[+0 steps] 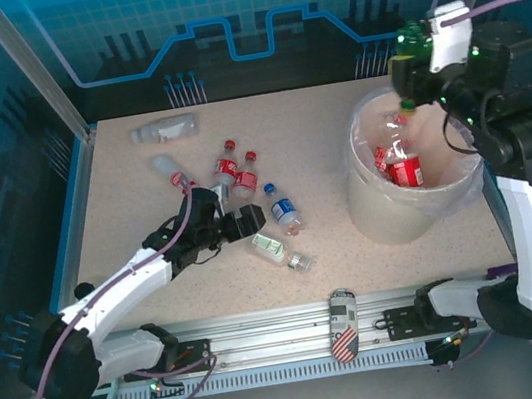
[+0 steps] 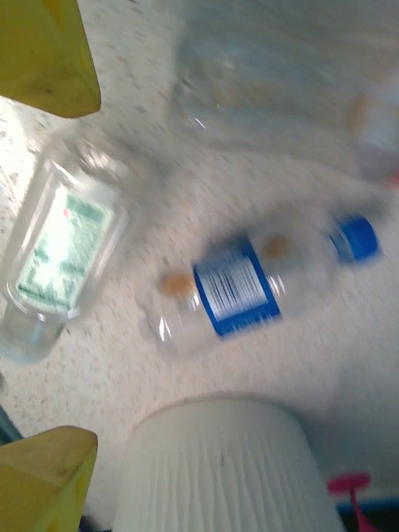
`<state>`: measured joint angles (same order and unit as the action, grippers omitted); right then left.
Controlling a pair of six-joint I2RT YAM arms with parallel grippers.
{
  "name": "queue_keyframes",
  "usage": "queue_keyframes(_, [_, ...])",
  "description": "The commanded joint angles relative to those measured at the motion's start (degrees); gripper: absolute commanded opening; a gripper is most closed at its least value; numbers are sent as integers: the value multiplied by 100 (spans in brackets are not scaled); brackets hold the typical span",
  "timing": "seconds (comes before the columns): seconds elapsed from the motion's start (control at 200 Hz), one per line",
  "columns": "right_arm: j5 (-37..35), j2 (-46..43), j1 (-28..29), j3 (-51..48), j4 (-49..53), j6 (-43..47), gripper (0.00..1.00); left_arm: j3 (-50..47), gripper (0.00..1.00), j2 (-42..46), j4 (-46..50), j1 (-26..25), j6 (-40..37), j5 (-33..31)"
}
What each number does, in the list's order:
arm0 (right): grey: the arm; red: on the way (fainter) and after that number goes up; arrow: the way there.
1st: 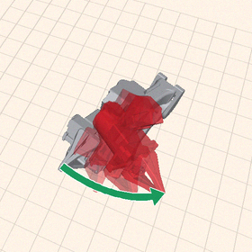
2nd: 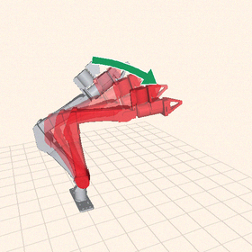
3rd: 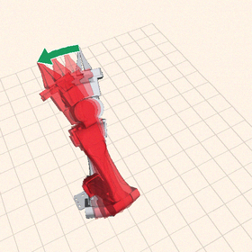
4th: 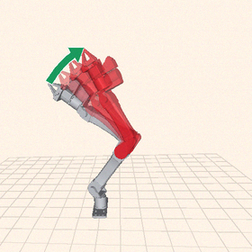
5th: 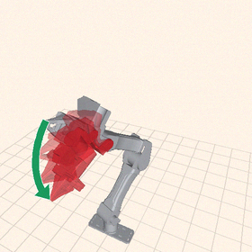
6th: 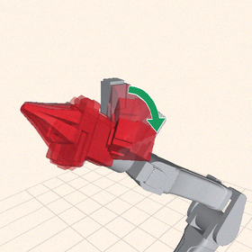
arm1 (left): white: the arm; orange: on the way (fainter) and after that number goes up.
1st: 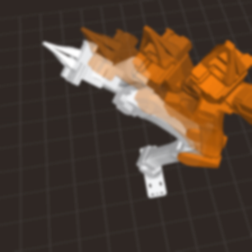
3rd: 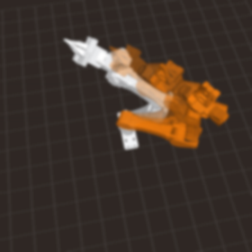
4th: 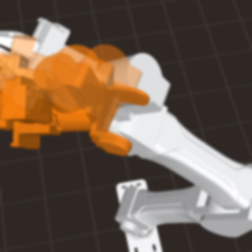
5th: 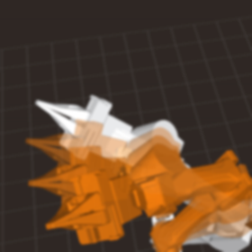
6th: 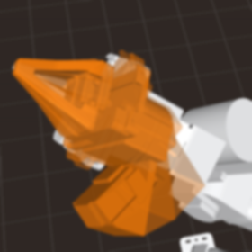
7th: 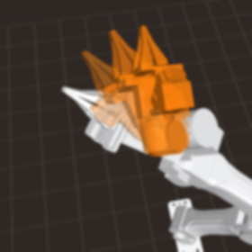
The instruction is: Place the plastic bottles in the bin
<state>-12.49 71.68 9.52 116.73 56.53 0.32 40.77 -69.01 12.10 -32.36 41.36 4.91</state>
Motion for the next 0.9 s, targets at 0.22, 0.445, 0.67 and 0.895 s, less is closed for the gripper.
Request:
queue_keyframes(0.22, [-677, 277, -990, -1105, 1009, 779, 10, 74, 93, -687, 150, -469, 1080, -420])
queue_keyframes(0.445, [-187, 313, -1213, -2285, 674, 505, 9, 48, 92, -798, 78, -573, 1359, -401])
queue_keyframes(0.67, [647, 361, -1627, -3143, 171, 174, 12, -116, 89, -893, -272, -655, 1706, -332])
queue_keyframes(0.895, [883, 409, -1720, -3735, -171, 53, 19, -52, 89, -1160, -385, -796, 1792, -314])
